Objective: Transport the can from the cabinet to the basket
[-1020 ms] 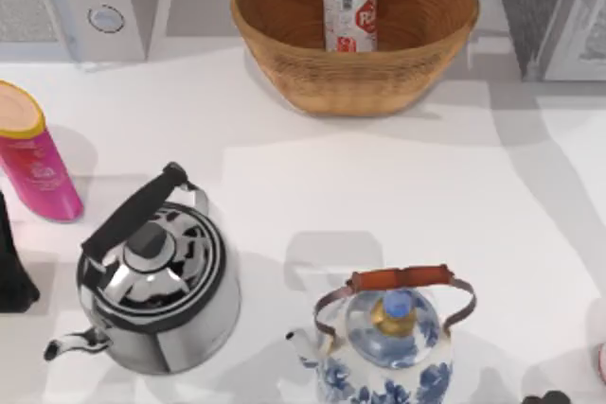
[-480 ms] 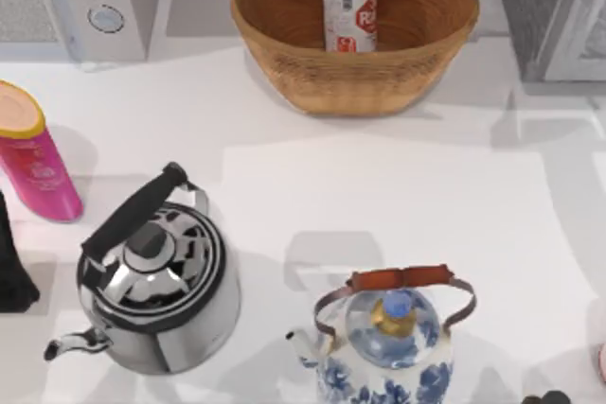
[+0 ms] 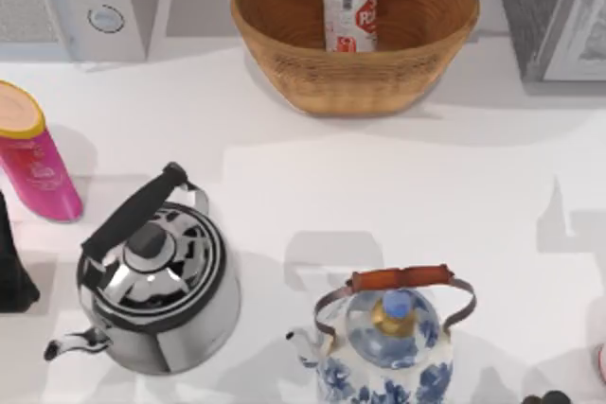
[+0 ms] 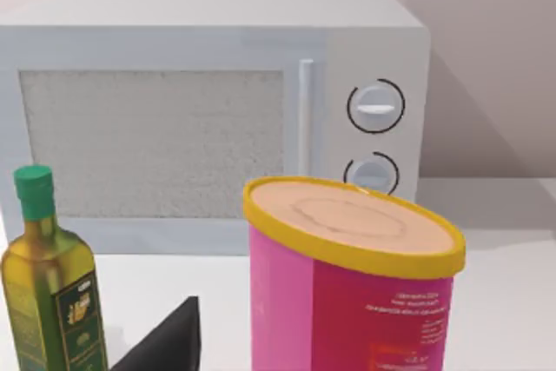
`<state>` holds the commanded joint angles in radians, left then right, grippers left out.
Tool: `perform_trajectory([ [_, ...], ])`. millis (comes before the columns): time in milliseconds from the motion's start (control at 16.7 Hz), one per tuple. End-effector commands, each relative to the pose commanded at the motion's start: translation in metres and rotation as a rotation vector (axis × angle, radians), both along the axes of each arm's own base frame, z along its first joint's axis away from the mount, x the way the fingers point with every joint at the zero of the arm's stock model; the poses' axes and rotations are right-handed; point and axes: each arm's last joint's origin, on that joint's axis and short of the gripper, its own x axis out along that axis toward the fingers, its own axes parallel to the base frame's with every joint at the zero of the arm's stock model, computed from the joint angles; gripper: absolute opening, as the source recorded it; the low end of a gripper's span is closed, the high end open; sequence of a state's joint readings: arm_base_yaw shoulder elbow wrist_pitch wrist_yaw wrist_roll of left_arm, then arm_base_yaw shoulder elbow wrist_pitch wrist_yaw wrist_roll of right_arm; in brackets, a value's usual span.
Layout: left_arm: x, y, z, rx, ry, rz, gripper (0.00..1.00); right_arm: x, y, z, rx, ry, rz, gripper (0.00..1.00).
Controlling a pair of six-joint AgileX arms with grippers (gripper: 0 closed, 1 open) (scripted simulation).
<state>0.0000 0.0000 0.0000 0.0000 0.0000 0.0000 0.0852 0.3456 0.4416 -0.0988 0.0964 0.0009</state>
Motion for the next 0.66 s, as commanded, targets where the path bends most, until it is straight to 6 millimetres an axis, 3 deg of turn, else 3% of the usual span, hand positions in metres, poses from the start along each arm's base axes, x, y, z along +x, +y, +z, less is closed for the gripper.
perform_trajectory([
  [180, 0.000, 0.000, 0.000, 0.000, 0.000, 0.000, 1.00, -0.007, -0.004, -0.058, 0.002, 0.006, 0.005, 1.00],
  [360, 0.000, 0.000, 0.000, 0.000, 0.000, 0.000, 1.00, -0.009, -0.007, -0.096, 0.004, 0.000, 0.009, 1.00],
  [480, 0.000, 0.000, 0.000, 0.000, 0.000, 0.000, 1.00, -0.009, -0.007, -0.110, 0.005, -0.002, 0.010, 1.00],
  [660, 0.000, 0.000, 0.000, 0.000, 0.000, 0.000, 1.00, -0.008, -0.008, -0.113, 0.005, -0.002, 0.010, 1.00],
])
